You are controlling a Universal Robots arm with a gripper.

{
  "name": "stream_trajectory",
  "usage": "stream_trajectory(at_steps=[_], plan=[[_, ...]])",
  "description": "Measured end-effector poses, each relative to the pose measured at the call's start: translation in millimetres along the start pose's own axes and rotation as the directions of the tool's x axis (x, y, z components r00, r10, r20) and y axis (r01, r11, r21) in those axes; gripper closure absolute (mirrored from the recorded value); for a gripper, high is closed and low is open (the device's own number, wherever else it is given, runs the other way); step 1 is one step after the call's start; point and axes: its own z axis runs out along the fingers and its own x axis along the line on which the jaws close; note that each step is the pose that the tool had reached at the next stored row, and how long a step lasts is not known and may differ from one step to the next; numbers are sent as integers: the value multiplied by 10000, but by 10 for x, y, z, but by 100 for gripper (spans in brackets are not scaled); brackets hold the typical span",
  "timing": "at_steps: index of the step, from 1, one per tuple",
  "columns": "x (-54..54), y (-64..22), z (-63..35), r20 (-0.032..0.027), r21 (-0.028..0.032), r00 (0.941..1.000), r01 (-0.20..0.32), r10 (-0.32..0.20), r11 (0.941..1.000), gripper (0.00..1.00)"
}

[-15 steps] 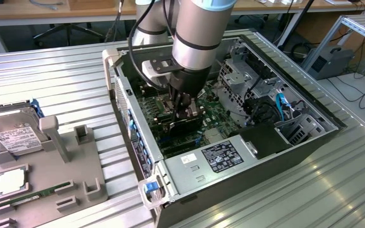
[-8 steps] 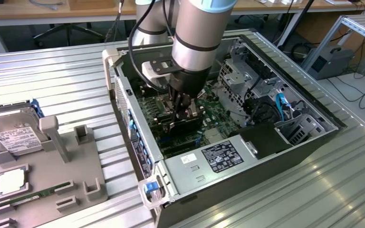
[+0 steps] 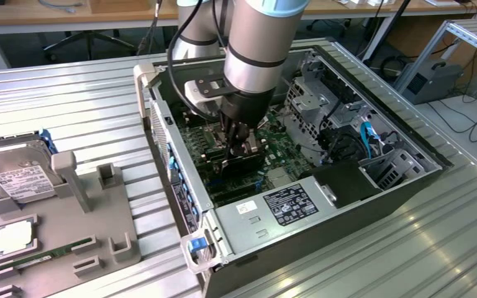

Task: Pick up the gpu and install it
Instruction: 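Press down on the gpu until it lock into place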

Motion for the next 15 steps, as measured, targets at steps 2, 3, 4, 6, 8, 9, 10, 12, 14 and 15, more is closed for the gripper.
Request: stream_trajectory(at_steps=[2,3,4,6,8,9,10,12,14,15], plan=[[0,3,0,0,0,10000,0,0,10000,89],[0,4,0,0,0,10000,0,0,10000,89],[0,4,0,0,0,10000,1,-1,10000,89],[1,8,3,-1,0,10000,-1,1,10000,89],[1,8,4,-1,0,10000,-1,1,10000,89],[0,9,4,-1,-1,10000,0,0,10000,89],[0,8,5,0,0,10000,0,0,10000,89],[0,9,5,0,0,10000,-1,1,10000,89],[0,21,5,0,0,10000,-1,1,10000,89],[0,25,5,0,0,10000,-1,1,10000,89]])
